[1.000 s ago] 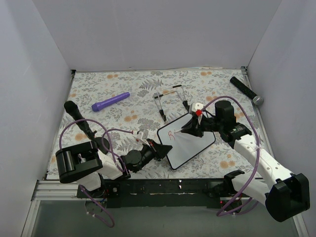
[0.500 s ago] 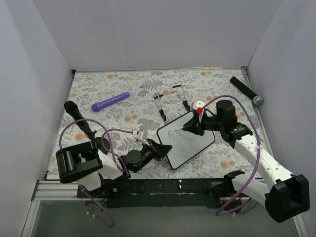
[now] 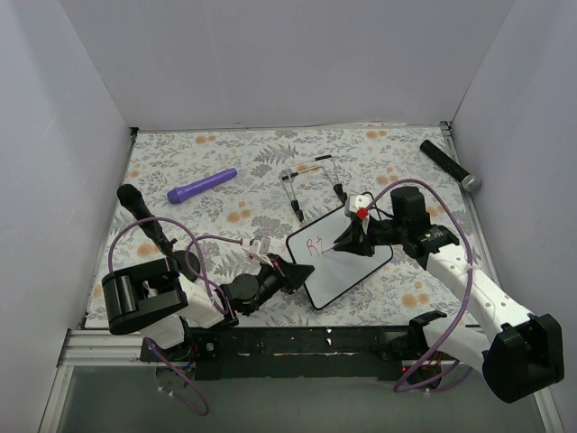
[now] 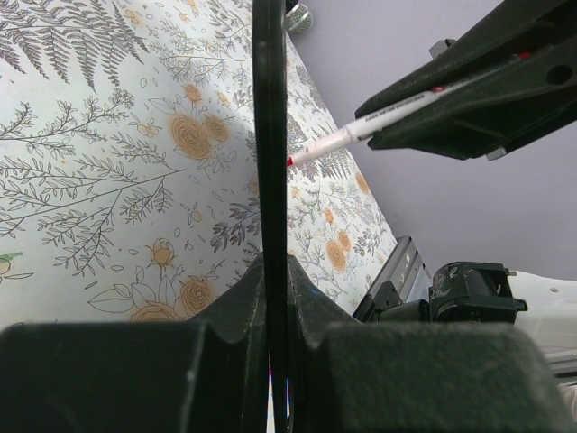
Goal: Write a sentence on the whiteboard
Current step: Write on the whiteboard with the whiteboard.
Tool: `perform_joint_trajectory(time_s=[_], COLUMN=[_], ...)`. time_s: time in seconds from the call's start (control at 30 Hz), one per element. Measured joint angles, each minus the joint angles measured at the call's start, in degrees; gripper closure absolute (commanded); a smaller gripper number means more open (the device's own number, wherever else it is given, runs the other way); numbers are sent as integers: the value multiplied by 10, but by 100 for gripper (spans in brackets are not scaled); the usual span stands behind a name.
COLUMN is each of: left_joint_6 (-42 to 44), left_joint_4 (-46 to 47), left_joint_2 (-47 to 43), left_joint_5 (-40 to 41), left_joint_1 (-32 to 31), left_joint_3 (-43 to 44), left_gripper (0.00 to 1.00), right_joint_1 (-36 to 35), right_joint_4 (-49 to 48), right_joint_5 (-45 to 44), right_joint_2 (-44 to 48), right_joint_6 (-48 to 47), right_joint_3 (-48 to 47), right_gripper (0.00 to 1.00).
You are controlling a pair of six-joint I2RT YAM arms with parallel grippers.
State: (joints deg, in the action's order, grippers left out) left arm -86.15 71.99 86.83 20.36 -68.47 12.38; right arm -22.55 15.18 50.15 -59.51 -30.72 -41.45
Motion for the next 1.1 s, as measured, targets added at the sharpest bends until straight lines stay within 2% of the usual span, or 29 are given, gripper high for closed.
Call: perform_joint_trajectory(time_s=[0.2,0.6,0.83,1.1], left_joint_6=[0,-2,0,0], left_joint_4=[0,3,4,5], left_joint_2=[2,5,5,7], left_joint_5=[0,4,0,-1], left_joint_1=[0,1,0,0], left_joint_3=[0,0,0,0], left_gripper=[100,100,100,100], right_joint_1=[-10,5,19,42], right_joint_4=[27,12,51,29], right_joint_5=[7,-52,8,7], right_joint_2=[-9,-1,3,10], right_joint_6=[-14,27,-11,10], right_joint_3=[0,-17,-57,-47], right_gripper=[99,99,99,99])
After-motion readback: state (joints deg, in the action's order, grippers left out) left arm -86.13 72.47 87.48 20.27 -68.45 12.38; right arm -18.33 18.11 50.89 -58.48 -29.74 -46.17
